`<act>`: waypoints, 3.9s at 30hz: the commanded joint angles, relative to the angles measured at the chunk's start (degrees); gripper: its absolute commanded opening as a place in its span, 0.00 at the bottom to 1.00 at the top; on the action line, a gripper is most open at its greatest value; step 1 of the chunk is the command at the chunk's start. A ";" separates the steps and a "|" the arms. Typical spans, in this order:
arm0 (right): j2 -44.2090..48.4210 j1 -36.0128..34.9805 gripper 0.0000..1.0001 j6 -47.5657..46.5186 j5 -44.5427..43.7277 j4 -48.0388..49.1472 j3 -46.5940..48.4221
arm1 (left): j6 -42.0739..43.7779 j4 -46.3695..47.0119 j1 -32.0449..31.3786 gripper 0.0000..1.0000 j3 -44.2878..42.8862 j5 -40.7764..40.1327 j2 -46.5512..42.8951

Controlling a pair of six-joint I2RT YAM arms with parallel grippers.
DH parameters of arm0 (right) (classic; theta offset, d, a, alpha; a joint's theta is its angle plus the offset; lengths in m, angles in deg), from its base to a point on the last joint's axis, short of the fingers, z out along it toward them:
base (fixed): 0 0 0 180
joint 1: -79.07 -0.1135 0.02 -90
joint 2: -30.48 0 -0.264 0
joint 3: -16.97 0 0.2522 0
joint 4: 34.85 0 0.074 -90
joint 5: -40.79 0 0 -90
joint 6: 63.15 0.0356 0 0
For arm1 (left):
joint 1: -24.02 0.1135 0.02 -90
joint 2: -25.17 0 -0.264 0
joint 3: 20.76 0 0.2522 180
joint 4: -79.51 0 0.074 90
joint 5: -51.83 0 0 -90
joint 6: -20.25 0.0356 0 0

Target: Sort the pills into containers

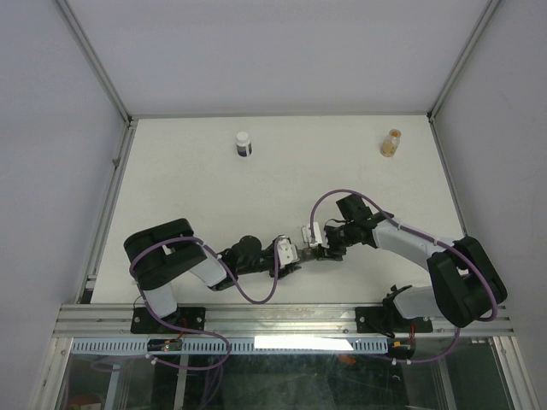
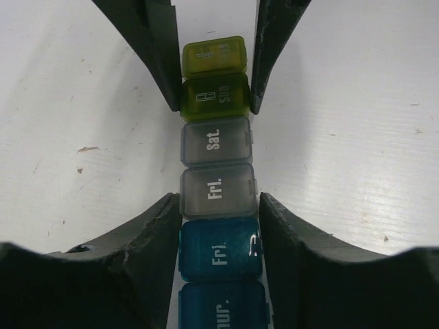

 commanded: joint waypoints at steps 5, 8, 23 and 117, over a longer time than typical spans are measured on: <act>0.07 -0.39 0.40 0.25 1.99 -0.47 1.40 | -1.62 1.34 0.31 0.27 -1.96 0.65 0.65; -0.29 -0.31 0.37 0.65 3.13 -2.21 2.55 | -1.39 0.82 0.51 0.17 -1.72 1.00 0.28; -5.09 3.29 0.29 4.43 10.00 -10.13 9.23 | 0.56 -5.06 1.85 0.04 -1.66 5.80 -1.62; 0.83 -3.49 0.30 3.65 -1.82 0.77 1.53 | -10.46 -4.62 6.11 0.18 -4.95 11.78 -0.18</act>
